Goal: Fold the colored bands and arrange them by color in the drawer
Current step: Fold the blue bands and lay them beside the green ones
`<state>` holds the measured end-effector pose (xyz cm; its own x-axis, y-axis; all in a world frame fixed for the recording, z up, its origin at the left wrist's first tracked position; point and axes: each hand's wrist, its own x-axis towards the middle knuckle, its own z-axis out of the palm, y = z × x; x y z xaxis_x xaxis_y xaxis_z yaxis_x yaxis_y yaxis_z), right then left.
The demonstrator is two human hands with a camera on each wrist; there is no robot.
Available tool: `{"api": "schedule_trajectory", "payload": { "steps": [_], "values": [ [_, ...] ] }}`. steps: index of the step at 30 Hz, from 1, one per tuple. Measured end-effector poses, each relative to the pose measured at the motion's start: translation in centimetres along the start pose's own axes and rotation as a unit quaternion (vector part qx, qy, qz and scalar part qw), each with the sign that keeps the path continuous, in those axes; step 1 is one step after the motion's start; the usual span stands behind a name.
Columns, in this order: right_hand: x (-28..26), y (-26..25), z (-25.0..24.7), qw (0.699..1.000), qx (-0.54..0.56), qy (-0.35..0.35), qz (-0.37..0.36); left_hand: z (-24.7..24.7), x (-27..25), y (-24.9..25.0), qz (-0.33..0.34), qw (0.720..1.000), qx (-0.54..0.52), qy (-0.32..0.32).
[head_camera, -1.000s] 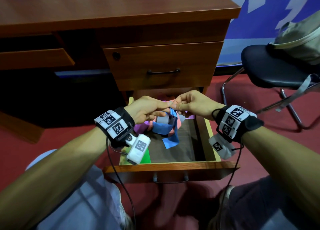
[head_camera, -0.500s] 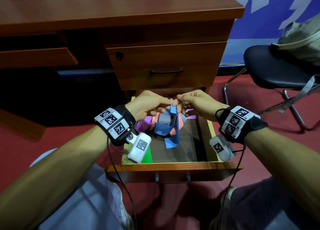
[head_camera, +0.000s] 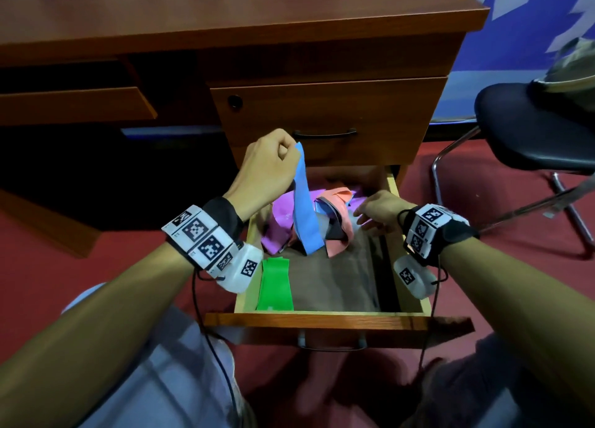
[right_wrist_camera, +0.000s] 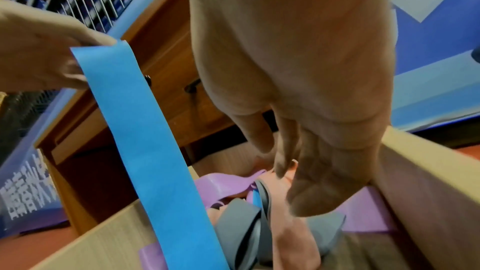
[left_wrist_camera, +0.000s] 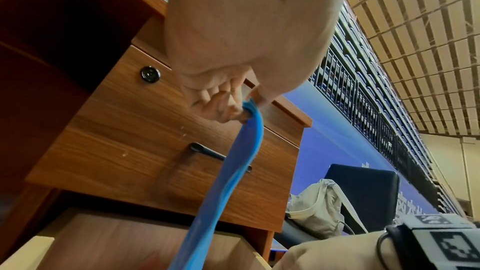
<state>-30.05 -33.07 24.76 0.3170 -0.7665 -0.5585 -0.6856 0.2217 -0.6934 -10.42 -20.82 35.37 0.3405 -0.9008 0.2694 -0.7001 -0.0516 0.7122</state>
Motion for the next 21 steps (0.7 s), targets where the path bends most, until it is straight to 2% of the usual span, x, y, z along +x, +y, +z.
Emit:
{"api": "schedule_trajectory", "payload": {
  "steps": [2,7,12,14,16,18,19,21],
  "values": [
    [1.3,0.2,0.9,1.0,-0.01,0.027,0.011,0.0,0.2,-0.3,0.01,1.0,-0.008,-0.008],
    [5.1,0.7,1.3,0.997,0.004,0.073,-0.011,1.0,0.2,-0.7,-0.014,0.999,-0.044,-0.017],
    [7.7,0.4,1.9,0.996,0.054,0.062,0.045,1.8,-0.1,-1.0,-0.009,0.998,-0.04,-0.038],
    [8.1,0.5,2.8,0.99,0.026,0.116,0.07,2.1,-0.2,-1.1,-0.008,0.998,-0.044,-0.044],
    [9.9,1.1,3.2,0.989,-0.03,0.14,0.048,2.2,-0.1,-1.1,-0.009,0.998,-0.044,-0.046],
    [11.6,1.4,3.6,0.987,0.002,0.156,0.047,2.3,0.0,-1.2,-0.013,0.998,-0.038,-0.047],
    [11.1,1.2,3.8,0.985,0.012,0.16,0.062,2.3,0.0,-1.3,-0.015,0.998,-0.037,-0.046],
    [8.0,-0.5,4.4,0.991,-0.011,0.114,0.075,2.3,0.1,-1.4,-0.017,0.998,-0.041,-0.047]
  ]
}}
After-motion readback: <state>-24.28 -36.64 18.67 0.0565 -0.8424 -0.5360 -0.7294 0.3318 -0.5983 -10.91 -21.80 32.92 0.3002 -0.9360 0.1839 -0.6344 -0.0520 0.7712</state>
